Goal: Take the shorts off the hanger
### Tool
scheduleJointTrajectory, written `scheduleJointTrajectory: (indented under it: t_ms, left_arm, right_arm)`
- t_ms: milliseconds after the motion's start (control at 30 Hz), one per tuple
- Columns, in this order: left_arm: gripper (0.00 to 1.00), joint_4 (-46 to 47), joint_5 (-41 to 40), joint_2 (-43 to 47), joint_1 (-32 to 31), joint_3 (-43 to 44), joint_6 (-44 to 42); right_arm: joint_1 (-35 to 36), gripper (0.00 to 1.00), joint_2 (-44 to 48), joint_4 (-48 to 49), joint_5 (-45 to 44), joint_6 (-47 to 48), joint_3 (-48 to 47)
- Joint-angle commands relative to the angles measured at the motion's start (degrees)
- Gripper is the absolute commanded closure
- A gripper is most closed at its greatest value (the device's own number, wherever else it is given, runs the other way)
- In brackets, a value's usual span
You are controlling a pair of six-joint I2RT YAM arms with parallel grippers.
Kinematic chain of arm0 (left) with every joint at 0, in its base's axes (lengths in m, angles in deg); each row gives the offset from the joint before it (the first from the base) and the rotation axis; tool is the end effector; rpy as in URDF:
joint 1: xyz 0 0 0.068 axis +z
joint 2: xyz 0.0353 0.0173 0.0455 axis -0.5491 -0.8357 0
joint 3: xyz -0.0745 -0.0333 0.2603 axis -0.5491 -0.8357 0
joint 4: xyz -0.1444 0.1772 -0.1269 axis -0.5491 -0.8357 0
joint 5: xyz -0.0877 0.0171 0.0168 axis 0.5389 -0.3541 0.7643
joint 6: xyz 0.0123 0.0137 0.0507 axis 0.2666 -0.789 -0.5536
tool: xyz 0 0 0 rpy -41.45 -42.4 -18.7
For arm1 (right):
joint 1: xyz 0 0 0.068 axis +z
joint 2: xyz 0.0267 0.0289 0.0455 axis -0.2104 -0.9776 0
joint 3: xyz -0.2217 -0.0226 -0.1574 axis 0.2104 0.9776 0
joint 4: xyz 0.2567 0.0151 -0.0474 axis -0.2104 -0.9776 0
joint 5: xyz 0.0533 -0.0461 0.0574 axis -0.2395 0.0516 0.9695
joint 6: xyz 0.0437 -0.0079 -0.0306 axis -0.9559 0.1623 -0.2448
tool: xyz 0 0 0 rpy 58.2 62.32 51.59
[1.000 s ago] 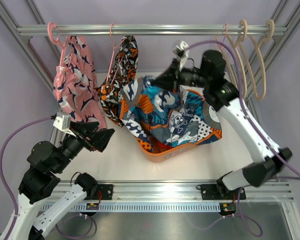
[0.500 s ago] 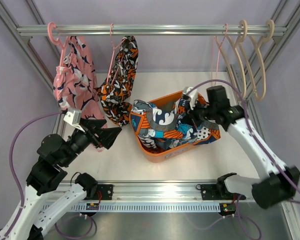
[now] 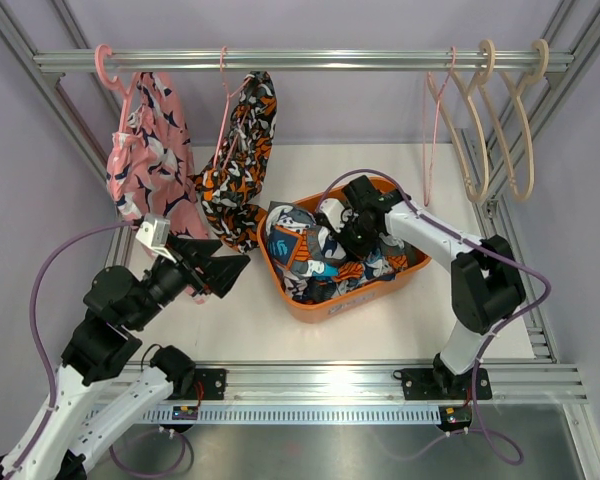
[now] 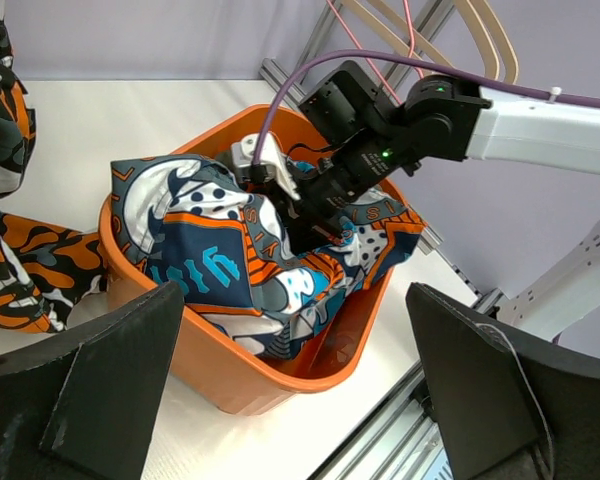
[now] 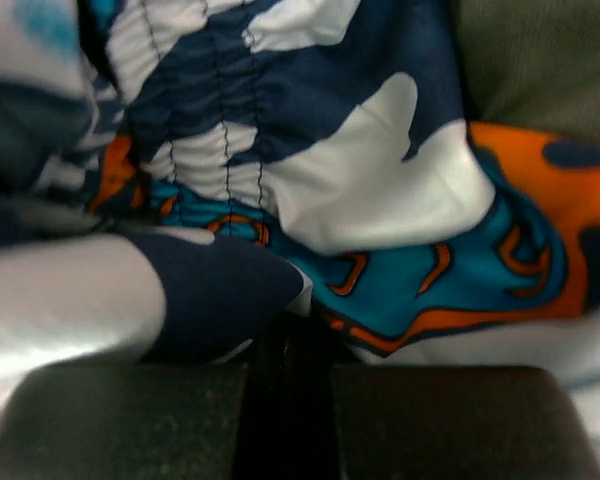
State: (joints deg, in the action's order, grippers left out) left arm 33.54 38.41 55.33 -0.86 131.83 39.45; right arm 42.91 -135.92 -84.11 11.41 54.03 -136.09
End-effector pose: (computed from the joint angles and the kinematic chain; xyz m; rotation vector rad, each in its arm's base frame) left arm 0.0724 -0.0548 0.3795 0.2121 1.6265 -0.9325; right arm 0.2949 0.1854 0.2255 -1.4412 2.3687 0.3424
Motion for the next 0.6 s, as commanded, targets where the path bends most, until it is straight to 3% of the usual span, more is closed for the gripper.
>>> scheduleJointTrajectory:
  t_ms: [0, 133, 233, 300, 400, 567]
  left_arm:
    - [0.01, 3.47, 1.59, 0.47, 0.07, -0.96, 0.59]
    - [0.01, 3.65, 1.94, -0.84, 0.16, -0.96, 0.33]
    - [0.01, 2.95, 2.12, -1.90, 0.07, 0.18, -0.28]
    - [0.01, 2.15, 1.94, -2.08, 0.16, 1.14, -0.81]
    - [0.01, 1.27, 1.24, -1.64, 0.07, 1.93, -1.51]
    - [0.01, 0.66, -0.08, -1.11, 0.16, 3.08, -1.96]
  right_arm:
    - [0.00, 1.00, -5.87, 3.33, -7.08, 2.69, -0.23]
    - [0.00, 0.91, -6.23, 1.50, -4.89, 3.66, -0.40]
    - [-1.14, 0.73, -2.21, -2.62, -1.82, 4.98, -3.38]
    - [-3.41, 0.56, 1.05, -6.23, 1.42, 4.72, -7.41]
    - [-5.53, 0.42, 4.13, -14.66, 5.04, 4.45, -18.40]
    - [-5.98, 0.36, 4.68, -24.08, 9.61, 3.67, -35.46]
